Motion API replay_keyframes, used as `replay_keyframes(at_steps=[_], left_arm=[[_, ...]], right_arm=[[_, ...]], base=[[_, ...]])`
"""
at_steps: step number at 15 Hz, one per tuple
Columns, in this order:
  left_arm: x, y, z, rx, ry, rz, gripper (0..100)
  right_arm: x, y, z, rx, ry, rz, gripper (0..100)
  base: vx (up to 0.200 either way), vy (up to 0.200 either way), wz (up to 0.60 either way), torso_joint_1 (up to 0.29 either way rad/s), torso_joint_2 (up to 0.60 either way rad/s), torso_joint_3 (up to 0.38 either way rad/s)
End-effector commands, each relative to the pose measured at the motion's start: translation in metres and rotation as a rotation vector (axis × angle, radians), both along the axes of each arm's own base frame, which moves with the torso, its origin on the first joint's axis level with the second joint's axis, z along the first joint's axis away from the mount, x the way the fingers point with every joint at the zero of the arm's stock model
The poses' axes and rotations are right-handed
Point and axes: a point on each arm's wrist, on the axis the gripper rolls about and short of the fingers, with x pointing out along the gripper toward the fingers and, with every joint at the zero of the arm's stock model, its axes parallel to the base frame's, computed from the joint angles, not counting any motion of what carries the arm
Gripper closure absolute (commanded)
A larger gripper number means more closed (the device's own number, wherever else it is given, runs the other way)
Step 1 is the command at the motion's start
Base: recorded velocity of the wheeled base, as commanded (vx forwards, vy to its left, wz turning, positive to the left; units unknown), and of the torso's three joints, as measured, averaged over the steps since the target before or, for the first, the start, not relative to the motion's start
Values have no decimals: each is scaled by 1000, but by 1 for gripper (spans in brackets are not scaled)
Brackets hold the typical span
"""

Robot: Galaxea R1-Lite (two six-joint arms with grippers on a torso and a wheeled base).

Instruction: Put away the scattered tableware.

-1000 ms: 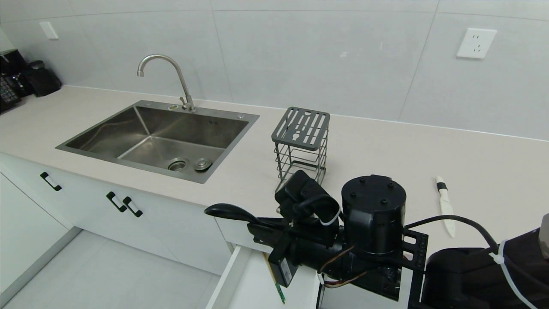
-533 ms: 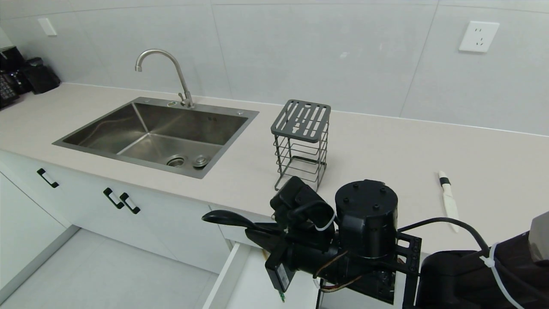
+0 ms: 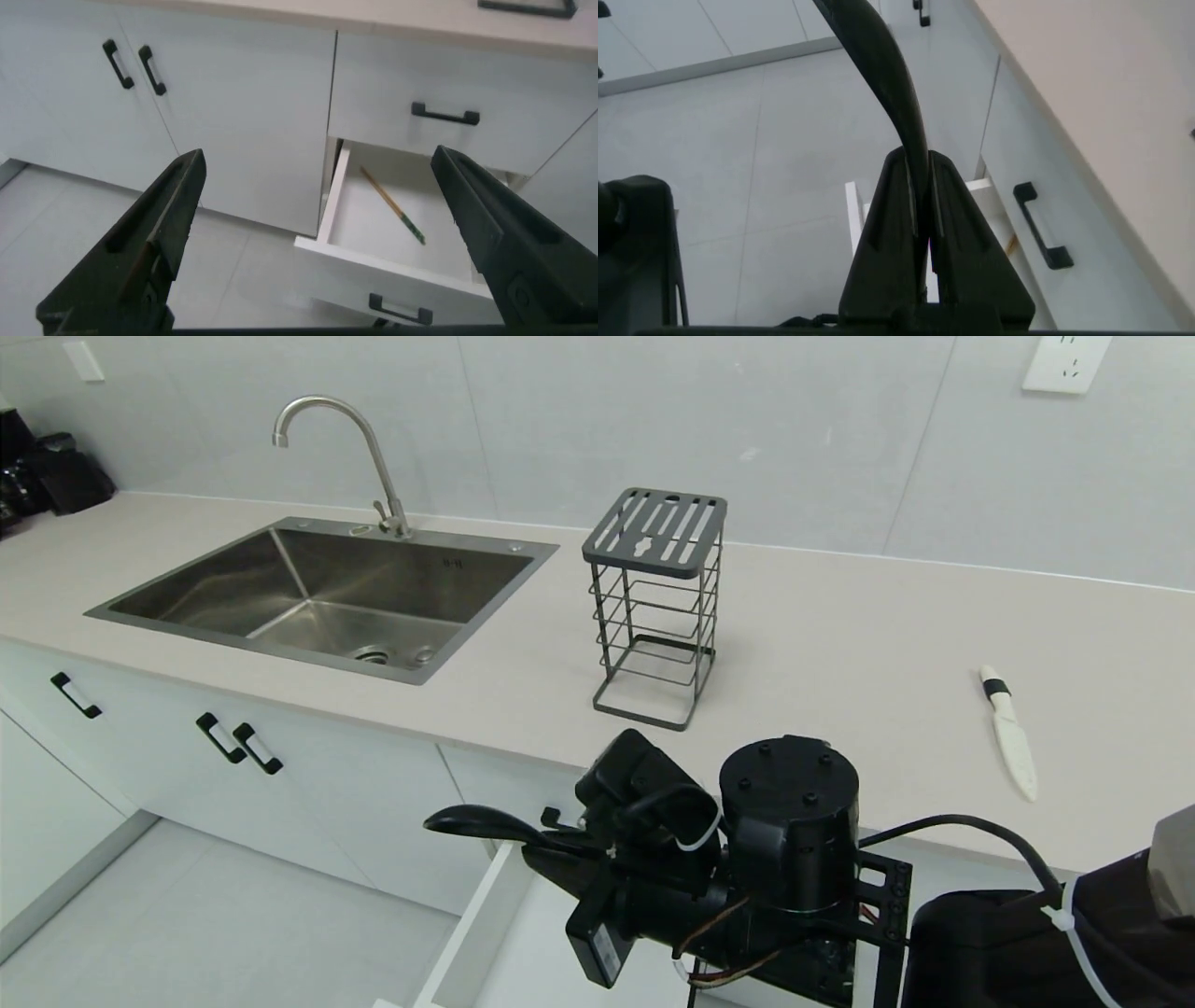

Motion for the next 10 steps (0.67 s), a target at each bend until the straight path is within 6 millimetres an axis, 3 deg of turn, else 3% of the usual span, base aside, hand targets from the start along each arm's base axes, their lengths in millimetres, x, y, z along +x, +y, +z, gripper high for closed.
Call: replay_keyframes(at_steps=[1, 10], left_arm=[[0, 0, 0, 0, 1, -1, 0], [0, 0, 0, 0, 1, 1, 0]], right_arm=[[-1, 3, 2, 9, -5, 8, 100], [-6, 9, 10, 31, -19, 26, 100]], base=[[0, 0, 0, -271, 535, 256], [0, 0, 0, -259, 504, 242]])
